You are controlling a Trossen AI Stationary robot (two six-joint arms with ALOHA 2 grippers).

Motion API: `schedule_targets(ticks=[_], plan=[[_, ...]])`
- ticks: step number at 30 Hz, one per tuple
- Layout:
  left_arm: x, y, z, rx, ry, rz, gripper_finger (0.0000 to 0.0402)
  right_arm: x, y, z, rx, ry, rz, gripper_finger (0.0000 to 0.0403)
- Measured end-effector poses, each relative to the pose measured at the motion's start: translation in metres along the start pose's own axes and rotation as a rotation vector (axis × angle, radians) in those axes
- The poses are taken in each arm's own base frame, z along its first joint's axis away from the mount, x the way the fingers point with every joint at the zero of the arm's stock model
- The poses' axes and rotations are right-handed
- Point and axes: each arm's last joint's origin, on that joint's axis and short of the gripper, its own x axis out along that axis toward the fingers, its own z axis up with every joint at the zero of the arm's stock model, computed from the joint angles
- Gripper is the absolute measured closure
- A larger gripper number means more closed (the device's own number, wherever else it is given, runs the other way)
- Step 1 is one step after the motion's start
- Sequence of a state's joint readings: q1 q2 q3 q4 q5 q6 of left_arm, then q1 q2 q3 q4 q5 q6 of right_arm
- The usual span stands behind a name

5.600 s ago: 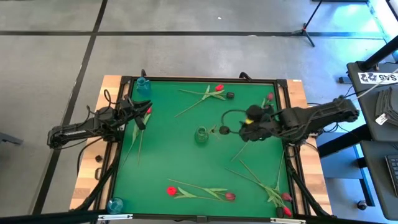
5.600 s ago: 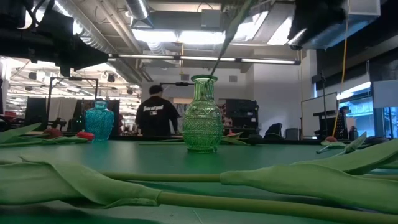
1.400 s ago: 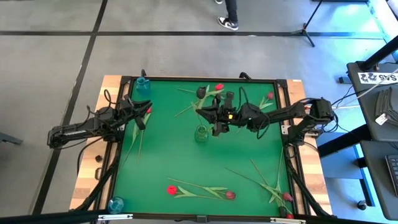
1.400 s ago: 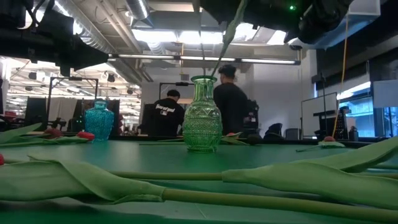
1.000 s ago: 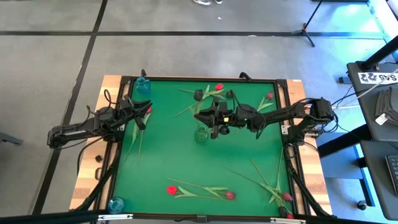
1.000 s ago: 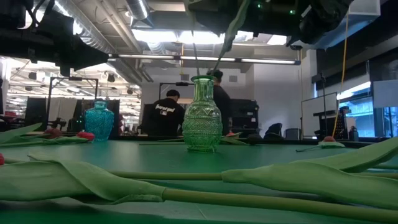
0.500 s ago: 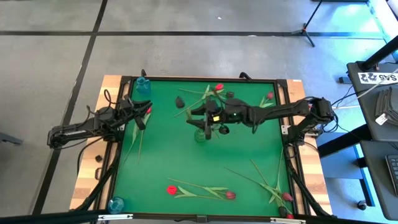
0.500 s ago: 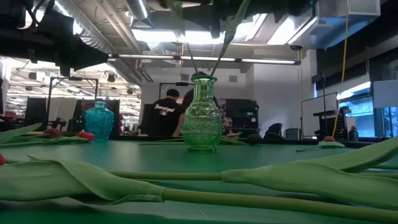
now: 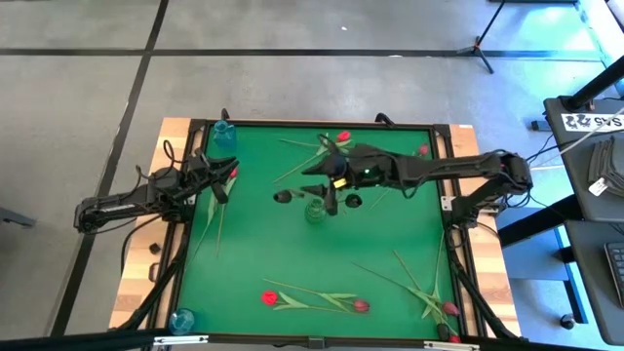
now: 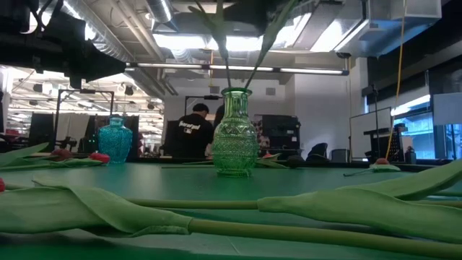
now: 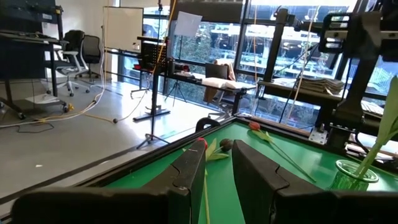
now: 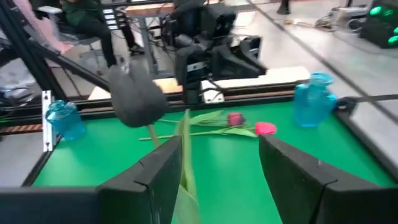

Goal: Sort flowers into vase by color
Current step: Put the black tulip into the green vase

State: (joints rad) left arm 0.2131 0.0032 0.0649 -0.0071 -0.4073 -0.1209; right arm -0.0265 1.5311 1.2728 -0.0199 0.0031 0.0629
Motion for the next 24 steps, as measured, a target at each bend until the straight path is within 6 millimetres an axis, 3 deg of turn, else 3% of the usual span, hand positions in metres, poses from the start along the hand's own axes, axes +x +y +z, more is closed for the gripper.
schedule_targets(ticks=[5, 10, 13, 18, 21, 24], plan=[[0.0, 0.0, 0.0, 0.0, 0.0, 0.001, 0.0323, -0.023, -0.008, 0.012, 0.002, -0.018, -0.144, 0.0189], [0.0, 0.0, 0.0, 0.0, 0.0, 0.001, 0.0323, -0.037, -0.051, 0.003, 0.266, 0.059, -0.498, 0.0189], [0.0, 0.0, 0.0, 0.0, 0.0, 0.002, 0.0323, -0.043, -0.085, -0.013, 0.428, 0.134, -0.688, 0.0189], [0.0, 0.0, 0.0, 0.0, 0.0, 0.002, 0.0323, -0.042, -0.135, -0.067, 0.777, 0.218, -0.891, 0.0189], [0.0, 0.0, 0.0, 0.0, 0.0, 0.002, 0.0323, -0.036, -0.153, -0.095, 0.993, 0.185, -0.947, 0.0189], [0.0, 0.0, 0.0, 0.0, 0.0, 0.002, 0.0323, -0.022, -0.162, -0.121, 1.099, 0.199, -0.924, 0.0189]])
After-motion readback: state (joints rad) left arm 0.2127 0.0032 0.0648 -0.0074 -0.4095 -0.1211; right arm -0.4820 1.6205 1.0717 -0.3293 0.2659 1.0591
